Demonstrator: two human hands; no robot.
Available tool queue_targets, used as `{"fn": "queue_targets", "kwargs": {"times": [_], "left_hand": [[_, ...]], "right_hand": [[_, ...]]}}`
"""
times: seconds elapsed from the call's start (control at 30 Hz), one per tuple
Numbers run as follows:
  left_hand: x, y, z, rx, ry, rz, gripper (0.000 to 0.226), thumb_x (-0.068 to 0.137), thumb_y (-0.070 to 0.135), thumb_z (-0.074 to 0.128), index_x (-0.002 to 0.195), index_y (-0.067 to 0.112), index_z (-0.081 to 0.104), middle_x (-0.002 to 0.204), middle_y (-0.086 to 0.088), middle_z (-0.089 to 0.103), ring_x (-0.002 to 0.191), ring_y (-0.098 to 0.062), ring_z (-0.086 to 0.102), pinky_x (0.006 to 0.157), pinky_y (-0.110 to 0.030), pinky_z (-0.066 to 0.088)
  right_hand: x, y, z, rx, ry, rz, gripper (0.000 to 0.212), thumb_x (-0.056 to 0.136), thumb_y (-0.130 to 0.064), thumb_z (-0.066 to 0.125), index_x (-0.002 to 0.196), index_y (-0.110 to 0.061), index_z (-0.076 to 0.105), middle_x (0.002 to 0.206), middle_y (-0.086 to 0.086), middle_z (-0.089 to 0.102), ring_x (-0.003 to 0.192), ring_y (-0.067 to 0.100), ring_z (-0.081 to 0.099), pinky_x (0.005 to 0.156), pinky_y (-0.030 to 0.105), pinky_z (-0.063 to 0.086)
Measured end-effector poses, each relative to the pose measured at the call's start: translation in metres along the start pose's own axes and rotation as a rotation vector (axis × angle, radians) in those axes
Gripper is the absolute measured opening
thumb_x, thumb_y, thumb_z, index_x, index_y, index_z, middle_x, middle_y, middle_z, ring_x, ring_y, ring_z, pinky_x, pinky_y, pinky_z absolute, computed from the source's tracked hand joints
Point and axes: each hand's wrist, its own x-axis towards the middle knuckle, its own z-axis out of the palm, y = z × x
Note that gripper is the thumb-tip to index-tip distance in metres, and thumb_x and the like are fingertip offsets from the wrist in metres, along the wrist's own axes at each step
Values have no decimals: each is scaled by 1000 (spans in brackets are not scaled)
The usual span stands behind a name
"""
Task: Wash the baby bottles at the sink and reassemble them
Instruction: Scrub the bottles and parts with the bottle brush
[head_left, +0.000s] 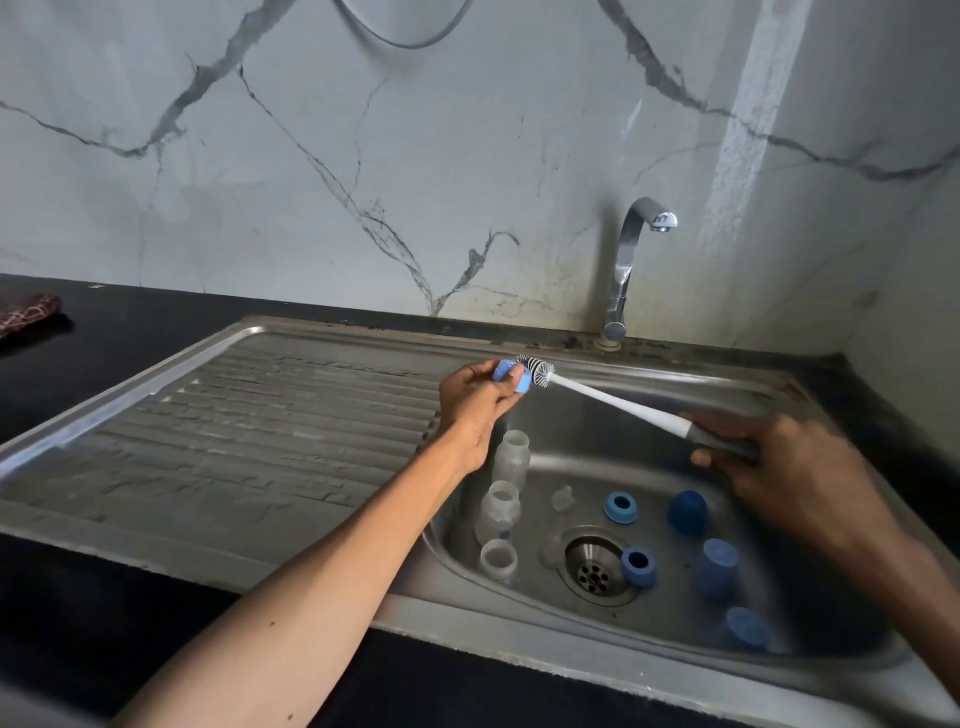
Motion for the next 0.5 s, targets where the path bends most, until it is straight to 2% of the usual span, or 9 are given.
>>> {"fn": "queue_targets", "kwargs": {"times": [0.07,0.17,0.33,0.5], "left_hand": [[2,3,1,-61,32,8,8,86,-9,69,89,-2,68,85,-12,72,83,-20,71,80,-35,61],[6,5,-3,-117,65,7,8,87,-8,67,84,0,68,78,-9,72,79,-18,71,80,-36,61],[-1,-1,2,-64,-1,-39,6,87,-7,67,91,-3,68,97,-18,70,99,-31,69,82,-38,61],[9,4,-9,-122,29,-69,3,88,-6,67,90,-3,67,101,-22,69,108,-36,67,83,-41,61]], "right_hand": [[0,-1,-1,8,16,-14,45,90,-48,61,134,-46,52,109,5,69,79,17,58,66,27,42],[-2,-3,-5,-26,29,-15,46,90,-50,59,135,-50,49,112,3,69,86,18,61,68,27,43],[-2,-1,-3,-68,66,-10,48,90,-51,58,137,-43,50,108,4,70,86,18,63,64,25,39],[0,3,-2,-96,106,-9,49,88,-54,59,136,-46,49,114,2,70,90,19,64,63,25,37]]}}
